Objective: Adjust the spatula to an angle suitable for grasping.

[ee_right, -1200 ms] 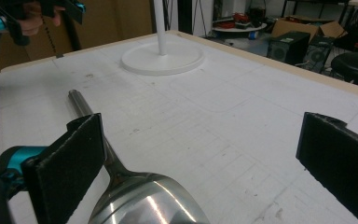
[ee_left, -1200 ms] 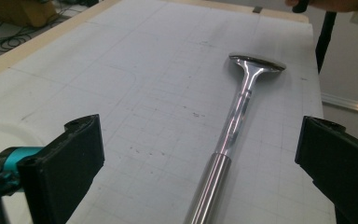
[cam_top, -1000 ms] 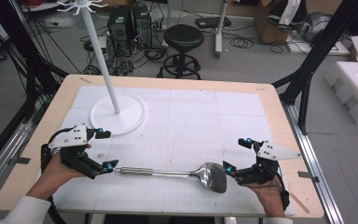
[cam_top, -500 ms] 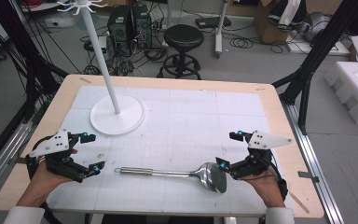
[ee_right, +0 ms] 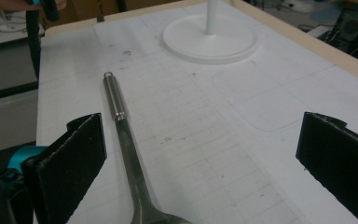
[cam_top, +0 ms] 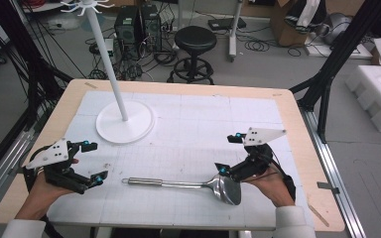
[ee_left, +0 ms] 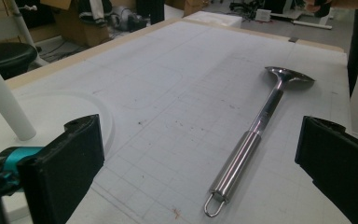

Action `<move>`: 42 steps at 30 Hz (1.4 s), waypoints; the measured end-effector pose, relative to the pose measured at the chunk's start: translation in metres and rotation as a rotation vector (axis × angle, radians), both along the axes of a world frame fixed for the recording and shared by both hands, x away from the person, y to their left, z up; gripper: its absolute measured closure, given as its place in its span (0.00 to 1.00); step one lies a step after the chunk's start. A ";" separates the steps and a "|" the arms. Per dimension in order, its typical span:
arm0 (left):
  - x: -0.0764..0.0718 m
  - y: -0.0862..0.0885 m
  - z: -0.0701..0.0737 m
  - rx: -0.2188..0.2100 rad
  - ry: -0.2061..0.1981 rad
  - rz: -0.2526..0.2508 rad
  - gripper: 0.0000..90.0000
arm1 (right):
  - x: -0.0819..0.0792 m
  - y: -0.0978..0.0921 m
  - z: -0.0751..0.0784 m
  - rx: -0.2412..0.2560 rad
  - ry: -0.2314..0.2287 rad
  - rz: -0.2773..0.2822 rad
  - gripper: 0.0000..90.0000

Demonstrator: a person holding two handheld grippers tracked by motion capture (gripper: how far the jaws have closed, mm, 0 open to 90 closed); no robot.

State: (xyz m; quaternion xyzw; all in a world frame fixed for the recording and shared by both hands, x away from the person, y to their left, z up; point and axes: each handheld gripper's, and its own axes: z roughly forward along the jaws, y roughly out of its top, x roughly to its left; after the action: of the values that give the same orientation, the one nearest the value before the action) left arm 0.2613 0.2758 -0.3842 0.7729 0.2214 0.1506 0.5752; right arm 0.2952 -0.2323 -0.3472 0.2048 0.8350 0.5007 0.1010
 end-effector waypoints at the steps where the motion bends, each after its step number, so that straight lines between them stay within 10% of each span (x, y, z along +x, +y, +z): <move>1: 0.000 0.000 0.000 0.000 -0.002 0.000 0.02 | 0.002 0.003 0.000 -0.012 0.000 0.013 0.00; 24: -0.001 0.002 0.001 0.000 -0.011 -0.002 0.02 | 0.020 0.088 -0.005 -0.294 0.040 0.261 0.00; 42: -0.001 0.001 0.000 0.013 -0.013 -0.003 0.02 | 0.014 0.137 -0.040 -0.508 0.073 0.385 0.02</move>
State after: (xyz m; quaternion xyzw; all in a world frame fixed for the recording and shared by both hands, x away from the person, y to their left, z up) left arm 0.2604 0.2764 -0.3843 0.7760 0.2156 0.1563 0.5717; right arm 0.3088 -0.0956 -0.3873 0.0291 0.9597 0.2787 0.0222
